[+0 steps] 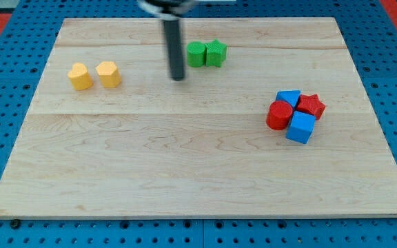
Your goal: Move the green star into the green circle towards the right to yellow hexagon
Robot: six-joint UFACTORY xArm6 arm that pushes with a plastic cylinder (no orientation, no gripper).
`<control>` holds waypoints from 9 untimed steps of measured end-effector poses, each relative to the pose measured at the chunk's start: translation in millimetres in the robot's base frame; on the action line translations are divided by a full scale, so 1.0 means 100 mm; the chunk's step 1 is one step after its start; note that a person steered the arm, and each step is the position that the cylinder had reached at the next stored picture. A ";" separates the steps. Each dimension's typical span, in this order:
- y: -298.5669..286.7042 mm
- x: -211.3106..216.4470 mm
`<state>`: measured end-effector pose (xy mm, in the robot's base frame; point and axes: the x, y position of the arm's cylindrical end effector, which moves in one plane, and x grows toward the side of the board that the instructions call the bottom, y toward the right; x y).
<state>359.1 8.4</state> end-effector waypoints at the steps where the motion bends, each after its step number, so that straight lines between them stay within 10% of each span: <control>1: 1.11 -0.14; 2: 1.23 -0.59; 5: -1.11 -0.67; 9: -2.14 -0.89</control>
<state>270.4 -205.4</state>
